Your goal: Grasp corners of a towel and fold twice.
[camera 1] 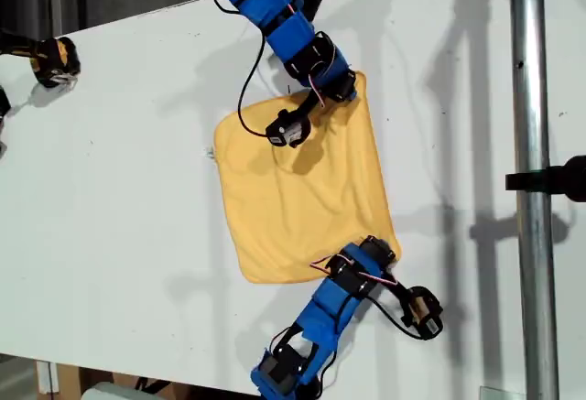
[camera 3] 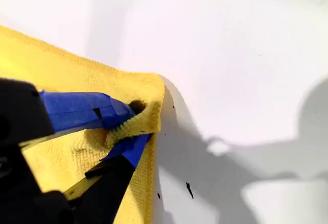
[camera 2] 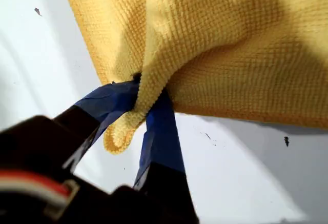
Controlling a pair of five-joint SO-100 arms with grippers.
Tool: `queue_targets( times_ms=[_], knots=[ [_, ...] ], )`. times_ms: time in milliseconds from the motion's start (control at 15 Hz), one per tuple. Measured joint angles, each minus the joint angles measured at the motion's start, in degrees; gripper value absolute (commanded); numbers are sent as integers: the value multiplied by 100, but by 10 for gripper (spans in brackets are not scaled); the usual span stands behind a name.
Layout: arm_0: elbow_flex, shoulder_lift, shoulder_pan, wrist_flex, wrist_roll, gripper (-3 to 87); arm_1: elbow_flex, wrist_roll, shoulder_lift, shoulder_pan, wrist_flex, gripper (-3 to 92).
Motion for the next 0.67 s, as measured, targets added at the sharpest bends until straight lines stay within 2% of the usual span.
queue_targets(
  times_ms=[200,267,467,667],
  knots=[
    [-44,193,35,-18,202,-15,-26,0,105,-88,88,-1],
    [-88,378,44,114,352,-15,-132,0,167,-114,264,-1],
    [-132,809,79,1011,879,-15,-861,0,334,-369,1011,-1],
    [-105,1749,325,1204,1406,-15,-2136,-18,290,-976,1635,-1]
  ],
)
